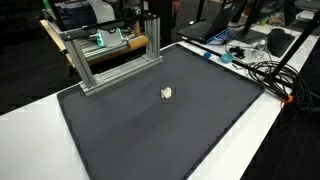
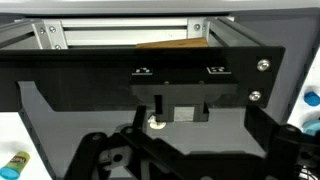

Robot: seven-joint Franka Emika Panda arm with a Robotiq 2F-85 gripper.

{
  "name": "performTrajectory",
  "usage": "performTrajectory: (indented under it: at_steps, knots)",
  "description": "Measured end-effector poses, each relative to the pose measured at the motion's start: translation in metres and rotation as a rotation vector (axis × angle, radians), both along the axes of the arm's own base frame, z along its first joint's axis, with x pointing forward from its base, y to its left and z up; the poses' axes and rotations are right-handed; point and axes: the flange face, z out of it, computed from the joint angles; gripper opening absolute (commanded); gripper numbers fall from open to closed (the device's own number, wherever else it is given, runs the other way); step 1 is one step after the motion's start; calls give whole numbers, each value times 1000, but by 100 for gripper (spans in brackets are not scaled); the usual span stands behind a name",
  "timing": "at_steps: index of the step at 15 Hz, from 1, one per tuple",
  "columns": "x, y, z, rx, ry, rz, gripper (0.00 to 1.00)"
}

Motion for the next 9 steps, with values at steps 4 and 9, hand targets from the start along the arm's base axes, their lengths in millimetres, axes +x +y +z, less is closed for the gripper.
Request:
performTrajectory:
  at_steps: [4, 9]
  knots:
    - [6, -5, -7, 10, 6, 10, 100]
    - [10, -9, -17, 16, 30, 25, 100]
